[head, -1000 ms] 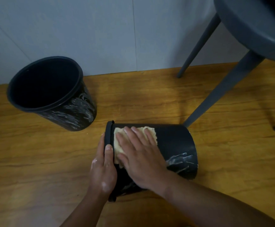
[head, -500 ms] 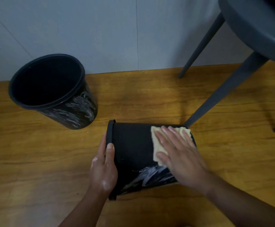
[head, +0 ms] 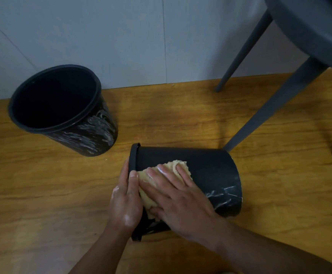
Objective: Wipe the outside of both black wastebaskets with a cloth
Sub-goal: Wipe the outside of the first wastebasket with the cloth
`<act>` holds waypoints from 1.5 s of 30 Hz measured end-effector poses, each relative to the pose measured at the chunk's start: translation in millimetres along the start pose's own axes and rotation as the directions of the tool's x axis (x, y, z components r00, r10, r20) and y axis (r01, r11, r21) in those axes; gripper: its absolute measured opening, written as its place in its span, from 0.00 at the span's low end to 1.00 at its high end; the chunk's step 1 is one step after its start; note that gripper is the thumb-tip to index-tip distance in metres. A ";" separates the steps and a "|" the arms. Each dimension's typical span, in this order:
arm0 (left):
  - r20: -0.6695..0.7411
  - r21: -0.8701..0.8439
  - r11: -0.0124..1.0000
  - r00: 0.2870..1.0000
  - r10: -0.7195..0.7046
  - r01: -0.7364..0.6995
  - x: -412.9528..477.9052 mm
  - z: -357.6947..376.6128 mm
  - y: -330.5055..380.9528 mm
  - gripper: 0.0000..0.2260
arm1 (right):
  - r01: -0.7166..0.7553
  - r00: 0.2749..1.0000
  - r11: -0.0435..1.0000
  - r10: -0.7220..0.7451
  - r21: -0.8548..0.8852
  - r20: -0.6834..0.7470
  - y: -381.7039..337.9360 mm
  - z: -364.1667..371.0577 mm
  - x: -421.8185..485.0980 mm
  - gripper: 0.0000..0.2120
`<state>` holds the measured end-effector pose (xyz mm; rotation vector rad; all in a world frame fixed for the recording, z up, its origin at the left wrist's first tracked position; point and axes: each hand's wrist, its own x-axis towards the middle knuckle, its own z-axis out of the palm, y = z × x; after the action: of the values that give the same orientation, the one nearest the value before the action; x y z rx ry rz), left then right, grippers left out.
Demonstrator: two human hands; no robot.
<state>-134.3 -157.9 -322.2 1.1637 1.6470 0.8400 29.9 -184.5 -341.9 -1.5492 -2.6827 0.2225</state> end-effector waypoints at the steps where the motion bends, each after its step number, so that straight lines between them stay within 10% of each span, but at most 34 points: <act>1: 0.000 -0.005 1.000 1.000 0.001 -0.001 0.6 -0.4 0.1 0.21 | 0.002 1.000 1.000 -0.002 -0.004 0.013 5.6 -1.0 -3.7 0.33; 13: 0.019 0.021 1.000 1.000 0.008 -0.008 -6.7 2.4 4.1 0.22 | -0.471 0.878 0.874 0.477 0.115 -0.030 69.1 9.3 -58.9 0.28; 25: -0.019 0.105 0.992 0.997 0.075 -0.072 -3.8 3.0 8.2 0.18 | -0.117 0.989 0.992 0.120 0.035 -0.084 12.0 13.3 -24.6 0.32; 45: -0.036 0.081 0.993 0.996 0.083 -0.080 -20.6 7.5 8.8 0.23 | -0.448 0.891 0.862 0.451 0.237 0.045 105.4 -8.8 -15.9 0.28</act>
<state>-121.7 -174.4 -310.9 1.2847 1.6882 0.8602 129.2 -145.5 -347.4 -2.0529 -2.1363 0.5284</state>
